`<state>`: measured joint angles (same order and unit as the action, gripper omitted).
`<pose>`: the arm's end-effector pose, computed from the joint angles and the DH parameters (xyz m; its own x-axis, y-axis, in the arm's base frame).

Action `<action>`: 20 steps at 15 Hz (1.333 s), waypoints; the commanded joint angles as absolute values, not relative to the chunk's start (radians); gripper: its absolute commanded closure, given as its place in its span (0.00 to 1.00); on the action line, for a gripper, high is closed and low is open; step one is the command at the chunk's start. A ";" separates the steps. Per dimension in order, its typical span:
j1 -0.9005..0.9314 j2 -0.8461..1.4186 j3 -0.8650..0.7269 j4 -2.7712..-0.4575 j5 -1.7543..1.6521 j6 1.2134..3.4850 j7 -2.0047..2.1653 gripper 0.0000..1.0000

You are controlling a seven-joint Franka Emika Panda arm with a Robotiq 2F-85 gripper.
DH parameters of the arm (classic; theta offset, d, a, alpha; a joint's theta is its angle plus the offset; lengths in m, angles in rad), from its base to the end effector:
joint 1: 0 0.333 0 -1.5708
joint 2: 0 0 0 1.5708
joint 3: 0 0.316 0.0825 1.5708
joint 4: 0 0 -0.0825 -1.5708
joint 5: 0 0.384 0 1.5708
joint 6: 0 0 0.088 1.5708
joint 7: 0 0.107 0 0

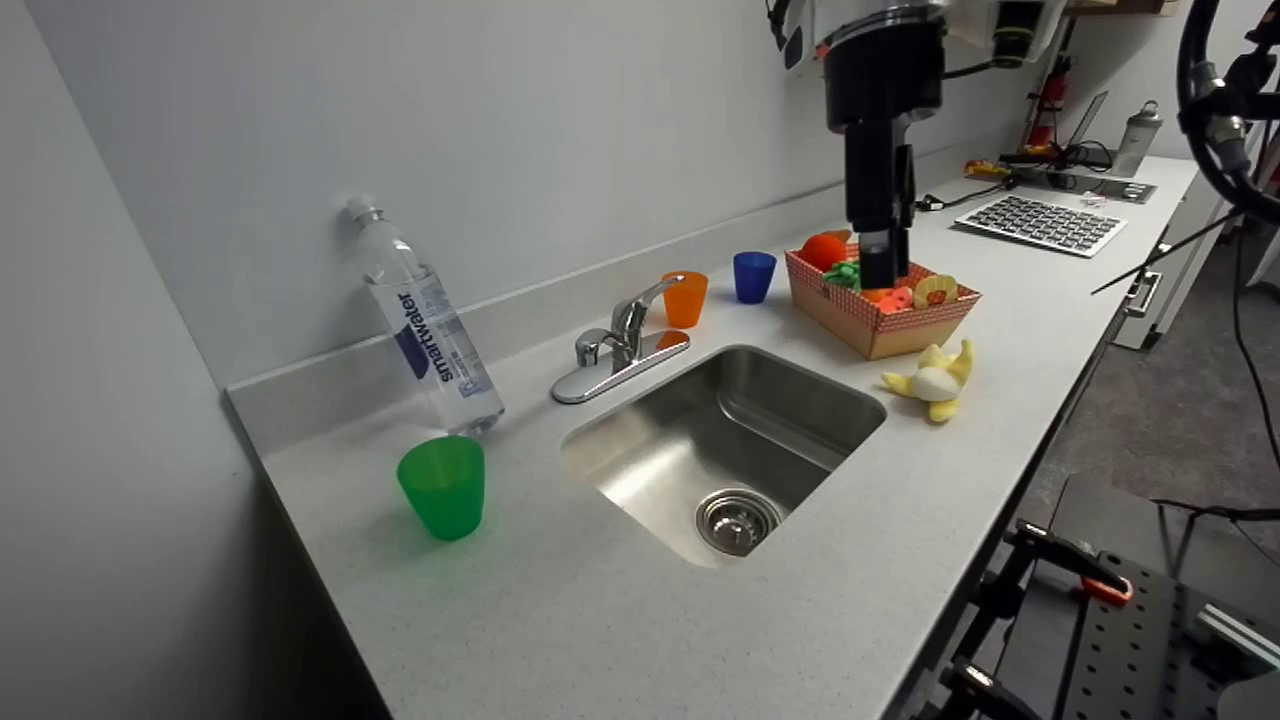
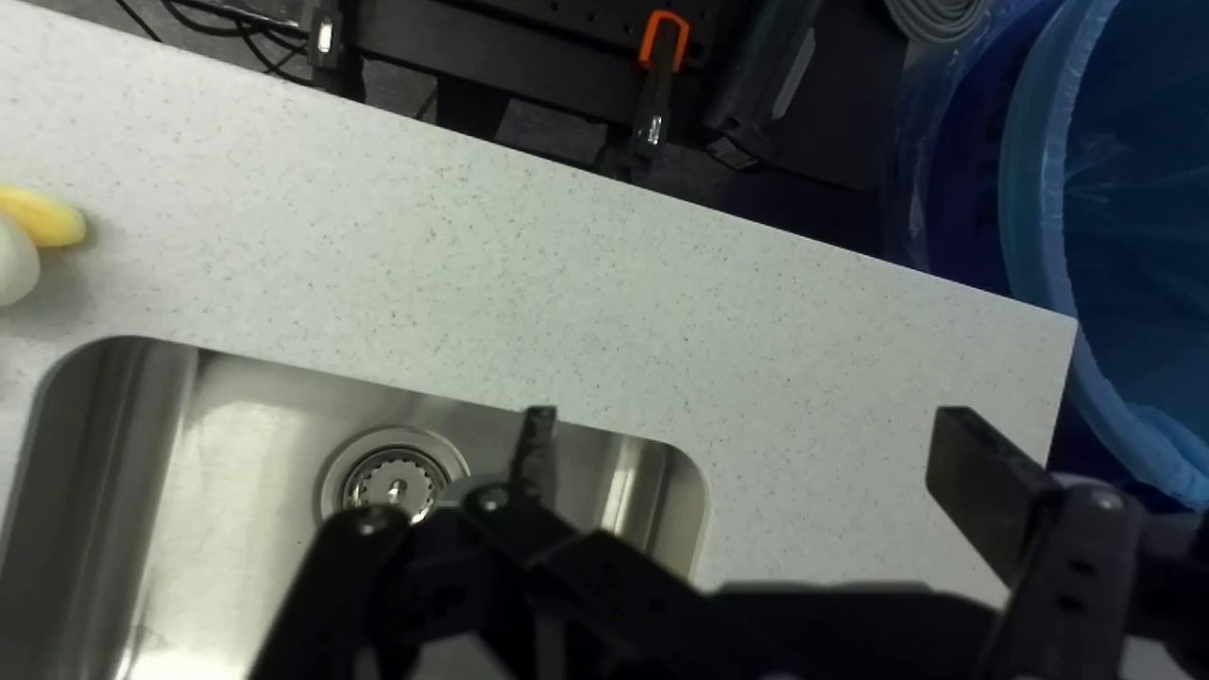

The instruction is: Push the faucet of the sink to the right.

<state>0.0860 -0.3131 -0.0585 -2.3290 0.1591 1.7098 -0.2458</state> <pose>0.4149 0.0255 0.4407 0.9334 0.2520 -0.2555 0.1946 -0.9536 -0.2298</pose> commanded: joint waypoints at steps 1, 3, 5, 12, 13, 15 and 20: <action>0.059 -0.290 -0.045 -2.307 0.172 1.742 -0.198 0.00; 0.050 -0.276 -0.044 -2.303 0.173 1.778 -0.161 0.00; 0.042 -0.254 -0.039 -2.298 0.174 1.834 -0.105 0.00; 0.033 -0.145 -0.006 -2.242 0.133 1.991 0.121 0.00; 0.034 -0.126 -0.002 -2.227 0.125 2.003 0.136 0.00; 0.037 -0.092 0.002 -2.199 0.128 2.005 0.151 0.00; 0.039 -0.093 0.002 -2.212 0.145 1.999 0.121 0.00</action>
